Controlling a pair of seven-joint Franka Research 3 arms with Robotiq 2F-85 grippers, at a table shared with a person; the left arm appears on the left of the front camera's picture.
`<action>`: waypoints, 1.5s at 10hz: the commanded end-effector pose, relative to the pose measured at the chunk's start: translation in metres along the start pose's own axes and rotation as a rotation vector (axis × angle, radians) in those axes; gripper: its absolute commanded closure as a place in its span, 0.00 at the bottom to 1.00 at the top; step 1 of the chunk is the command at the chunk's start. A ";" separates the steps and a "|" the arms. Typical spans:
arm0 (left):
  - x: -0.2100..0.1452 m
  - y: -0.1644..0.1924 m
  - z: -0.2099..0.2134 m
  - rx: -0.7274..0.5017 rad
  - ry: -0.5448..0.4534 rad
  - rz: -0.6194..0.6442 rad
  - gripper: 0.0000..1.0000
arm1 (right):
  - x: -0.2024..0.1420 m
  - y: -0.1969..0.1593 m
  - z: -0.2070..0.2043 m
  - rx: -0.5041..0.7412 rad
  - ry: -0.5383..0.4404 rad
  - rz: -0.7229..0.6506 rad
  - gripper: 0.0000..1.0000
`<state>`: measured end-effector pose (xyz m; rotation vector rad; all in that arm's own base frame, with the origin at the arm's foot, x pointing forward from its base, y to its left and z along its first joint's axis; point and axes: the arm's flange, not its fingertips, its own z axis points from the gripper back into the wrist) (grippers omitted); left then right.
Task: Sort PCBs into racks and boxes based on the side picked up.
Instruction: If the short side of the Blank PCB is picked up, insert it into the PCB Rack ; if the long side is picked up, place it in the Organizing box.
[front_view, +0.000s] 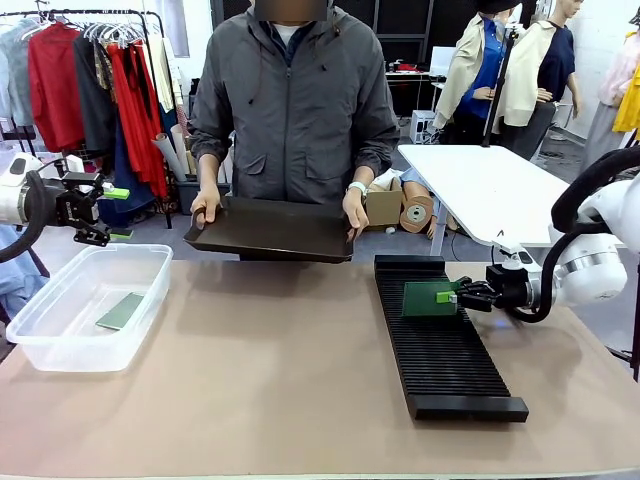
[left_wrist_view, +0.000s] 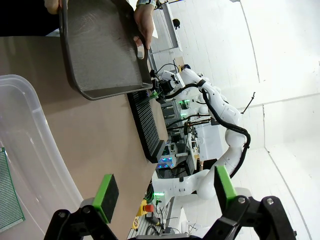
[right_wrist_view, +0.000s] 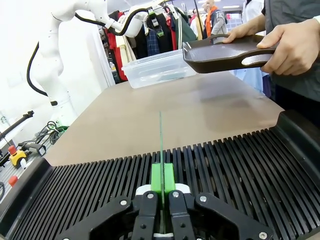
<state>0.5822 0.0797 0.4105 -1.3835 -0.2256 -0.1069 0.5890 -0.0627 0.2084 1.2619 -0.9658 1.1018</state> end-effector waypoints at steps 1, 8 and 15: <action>-0.001 -0.003 0.000 0.004 0.005 0.009 0.00 | 0.000 0.000 0.000 0.000 0.001 -0.001 1.00; -0.001 -0.003 0.000 0.004 0.005 0.009 0.00 | 0.003 0.004 0.001 0.024 -0.004 -0.007 1.00; -0.001 -0.003 0.000 0.004 0.005 0.009 0.00 | -0.002 0.007 0.004 -0.045 0.007 -0.006 1.00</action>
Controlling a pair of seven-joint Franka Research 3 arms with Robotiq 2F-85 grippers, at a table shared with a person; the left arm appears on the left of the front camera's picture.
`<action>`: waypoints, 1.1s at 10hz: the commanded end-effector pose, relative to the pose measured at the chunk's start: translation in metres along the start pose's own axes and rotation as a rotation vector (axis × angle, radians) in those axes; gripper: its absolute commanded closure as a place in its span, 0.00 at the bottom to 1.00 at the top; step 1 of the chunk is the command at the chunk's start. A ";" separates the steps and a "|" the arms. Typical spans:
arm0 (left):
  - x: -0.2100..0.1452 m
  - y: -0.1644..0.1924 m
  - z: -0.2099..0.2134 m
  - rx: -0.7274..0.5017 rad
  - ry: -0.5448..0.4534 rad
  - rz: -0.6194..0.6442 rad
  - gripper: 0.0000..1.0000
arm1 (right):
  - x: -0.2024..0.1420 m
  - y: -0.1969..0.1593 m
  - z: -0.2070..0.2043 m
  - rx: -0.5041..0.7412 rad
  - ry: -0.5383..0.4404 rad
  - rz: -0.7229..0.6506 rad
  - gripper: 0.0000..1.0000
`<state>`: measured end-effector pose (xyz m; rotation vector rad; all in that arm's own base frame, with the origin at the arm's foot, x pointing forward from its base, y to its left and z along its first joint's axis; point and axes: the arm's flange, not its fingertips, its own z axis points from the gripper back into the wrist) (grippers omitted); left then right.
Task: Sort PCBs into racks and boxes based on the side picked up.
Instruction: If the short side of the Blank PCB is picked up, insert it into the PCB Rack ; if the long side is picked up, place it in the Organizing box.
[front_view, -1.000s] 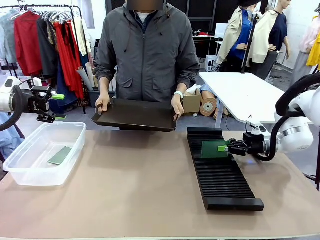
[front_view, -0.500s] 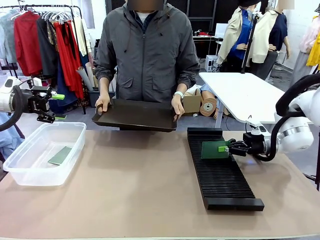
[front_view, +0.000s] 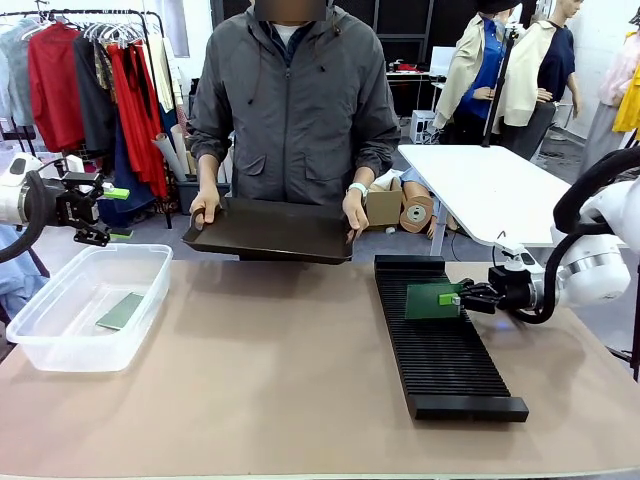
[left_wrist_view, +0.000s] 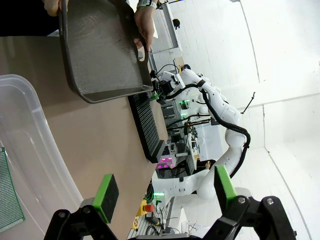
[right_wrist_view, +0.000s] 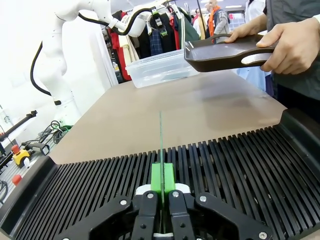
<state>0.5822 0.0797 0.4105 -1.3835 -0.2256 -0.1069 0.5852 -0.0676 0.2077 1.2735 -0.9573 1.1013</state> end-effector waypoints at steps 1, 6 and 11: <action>-0.001 -0.003 0.000 0.004 0.005 0.009 0.00 | 0.000 0.003 -0.001 -0.058 0.006 0.006 1.00; -0.001 -0.003 0.000 0.004 0.005 0.009 0.00 | -0.006 -0.001 -0.006 -0.096 0.055 -0.006 1.00; -0.001 -0.003 0.000 0.004 0.005 0.009 0.00 | -0.009 0.005 -0.007 -0.096 0.091 -0.021 1.00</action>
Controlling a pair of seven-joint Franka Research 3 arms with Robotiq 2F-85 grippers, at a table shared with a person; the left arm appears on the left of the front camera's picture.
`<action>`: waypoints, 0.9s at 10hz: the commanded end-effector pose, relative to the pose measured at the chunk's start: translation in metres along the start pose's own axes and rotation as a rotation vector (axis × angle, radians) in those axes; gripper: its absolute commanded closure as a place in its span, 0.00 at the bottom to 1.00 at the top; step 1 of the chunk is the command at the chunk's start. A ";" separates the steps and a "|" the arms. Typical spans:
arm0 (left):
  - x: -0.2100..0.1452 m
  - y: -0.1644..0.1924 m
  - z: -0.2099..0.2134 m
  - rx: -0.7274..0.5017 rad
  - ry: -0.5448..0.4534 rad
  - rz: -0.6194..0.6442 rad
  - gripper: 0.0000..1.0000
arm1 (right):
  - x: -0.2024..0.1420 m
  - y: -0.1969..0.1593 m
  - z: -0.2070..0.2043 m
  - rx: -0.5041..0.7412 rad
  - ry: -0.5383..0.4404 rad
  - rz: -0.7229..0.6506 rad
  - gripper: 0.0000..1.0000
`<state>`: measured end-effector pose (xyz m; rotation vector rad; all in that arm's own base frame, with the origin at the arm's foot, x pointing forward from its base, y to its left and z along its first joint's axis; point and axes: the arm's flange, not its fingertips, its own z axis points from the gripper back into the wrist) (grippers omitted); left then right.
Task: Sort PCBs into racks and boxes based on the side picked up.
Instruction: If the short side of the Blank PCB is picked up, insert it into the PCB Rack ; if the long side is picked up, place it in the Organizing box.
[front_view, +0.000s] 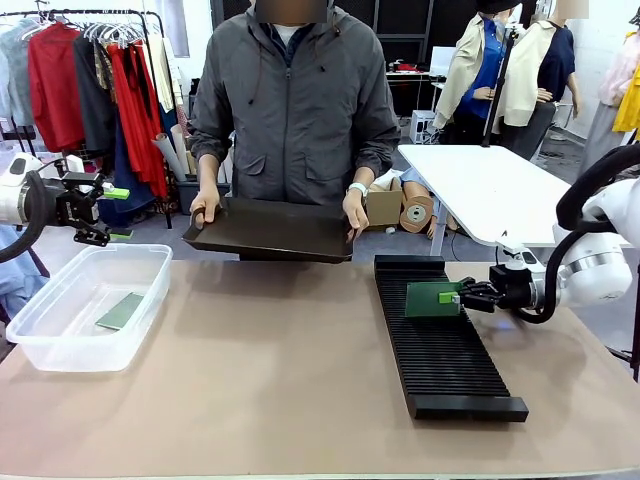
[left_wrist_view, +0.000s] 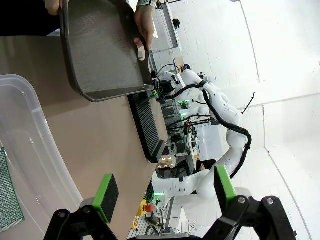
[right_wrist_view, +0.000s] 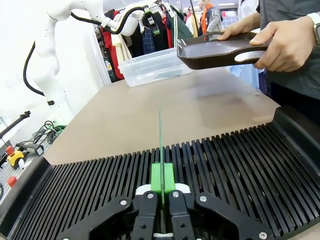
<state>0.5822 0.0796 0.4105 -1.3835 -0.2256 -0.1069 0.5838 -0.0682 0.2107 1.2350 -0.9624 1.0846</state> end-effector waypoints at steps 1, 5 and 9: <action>-0.001 -0.003 0.000 0.004 0.005 0.009 0.00 | -0.011 0.007 -0.008 -0.055 0.077 -0.014 1.00; -0.001 -0.003 0.000 0.004 0.005 0.009 0.00 | -0.009 0.015 -0.009 -0.032 0.070 -0.001 1.00; -0.001 -0.003 0.000 0.004 0.005 0.009 0.00 | -0.011 0.014 -0.010 -0.055 0.084 -0.001 1.00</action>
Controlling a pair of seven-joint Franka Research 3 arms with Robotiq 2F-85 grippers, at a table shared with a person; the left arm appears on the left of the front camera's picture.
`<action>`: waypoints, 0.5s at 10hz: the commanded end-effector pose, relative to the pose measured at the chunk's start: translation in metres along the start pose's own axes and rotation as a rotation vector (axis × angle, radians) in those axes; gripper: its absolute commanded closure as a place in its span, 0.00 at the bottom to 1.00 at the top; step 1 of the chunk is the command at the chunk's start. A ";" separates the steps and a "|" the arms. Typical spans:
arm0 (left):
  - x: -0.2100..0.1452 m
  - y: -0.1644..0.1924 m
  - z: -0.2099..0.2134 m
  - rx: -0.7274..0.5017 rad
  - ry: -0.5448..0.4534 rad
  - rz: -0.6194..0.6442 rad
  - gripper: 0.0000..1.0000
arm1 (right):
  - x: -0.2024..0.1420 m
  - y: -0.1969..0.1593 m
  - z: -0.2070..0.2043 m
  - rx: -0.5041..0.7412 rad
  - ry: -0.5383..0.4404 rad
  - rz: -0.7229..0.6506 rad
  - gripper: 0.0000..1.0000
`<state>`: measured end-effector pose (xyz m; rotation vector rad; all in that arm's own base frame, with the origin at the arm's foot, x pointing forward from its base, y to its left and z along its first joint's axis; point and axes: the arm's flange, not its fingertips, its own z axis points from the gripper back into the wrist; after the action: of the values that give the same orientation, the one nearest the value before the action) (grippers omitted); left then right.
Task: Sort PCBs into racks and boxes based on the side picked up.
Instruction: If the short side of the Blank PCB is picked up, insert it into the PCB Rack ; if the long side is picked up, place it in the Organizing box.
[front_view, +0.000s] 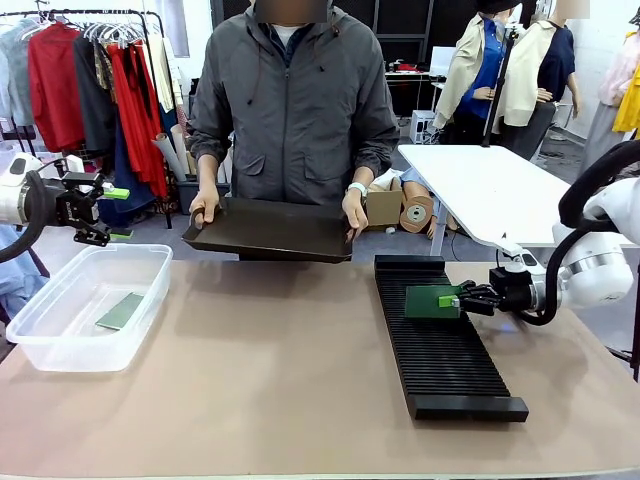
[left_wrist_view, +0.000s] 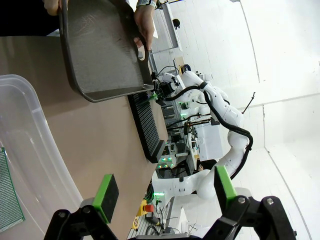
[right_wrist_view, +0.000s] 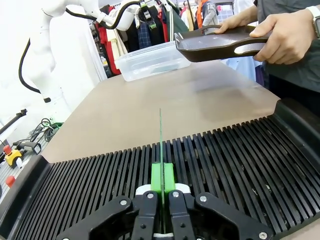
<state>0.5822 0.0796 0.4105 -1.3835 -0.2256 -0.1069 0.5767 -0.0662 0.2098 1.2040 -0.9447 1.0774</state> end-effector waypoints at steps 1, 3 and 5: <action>-0.001 -0.003 0.000 0.004 0.005 0.009 0.00 | -0.007 0.007 -0.007 -0.041 0.050 0.010 1.00; -0.001 -0.003 0.000 0.004 0.005 0.009 0.00 | -0.002 0.007 -0.006 -0.033 0.027 0.016 1.00; -0.001 -0.003 0.000 0.004 0.005 0.009 0.00 | 0.001 0.006 -0.005 -0.032 0.014 0.013 1.00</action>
<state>0.5822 0.0796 0.4105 -1.3835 -0.2256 -0.1069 0.5761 -0.0661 0.2103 1.2018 -0.9466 1.0746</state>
